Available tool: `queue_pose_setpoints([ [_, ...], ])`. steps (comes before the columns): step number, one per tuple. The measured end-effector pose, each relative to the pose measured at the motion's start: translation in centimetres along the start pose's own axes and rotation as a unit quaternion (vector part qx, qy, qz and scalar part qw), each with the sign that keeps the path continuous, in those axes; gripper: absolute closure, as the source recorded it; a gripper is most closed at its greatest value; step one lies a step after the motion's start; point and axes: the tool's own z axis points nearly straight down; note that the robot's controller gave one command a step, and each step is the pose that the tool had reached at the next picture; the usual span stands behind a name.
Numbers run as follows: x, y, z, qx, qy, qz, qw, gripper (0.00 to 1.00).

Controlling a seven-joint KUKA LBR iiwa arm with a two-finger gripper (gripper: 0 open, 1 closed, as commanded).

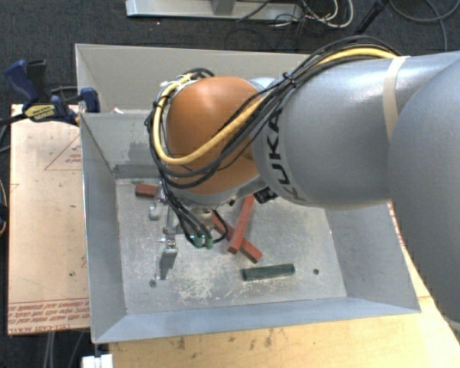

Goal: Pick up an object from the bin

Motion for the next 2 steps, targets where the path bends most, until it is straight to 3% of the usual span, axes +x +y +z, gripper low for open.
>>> queue_pose_setpoints([
  [1,-0.2,-0.1,-0.4,-0.001,-0.0038,0.002,1.0000,0.00],
  [2,-4.8,-1.7,6.5,-0.002,-0.0072,-0.020,0.9998,0.00],
])
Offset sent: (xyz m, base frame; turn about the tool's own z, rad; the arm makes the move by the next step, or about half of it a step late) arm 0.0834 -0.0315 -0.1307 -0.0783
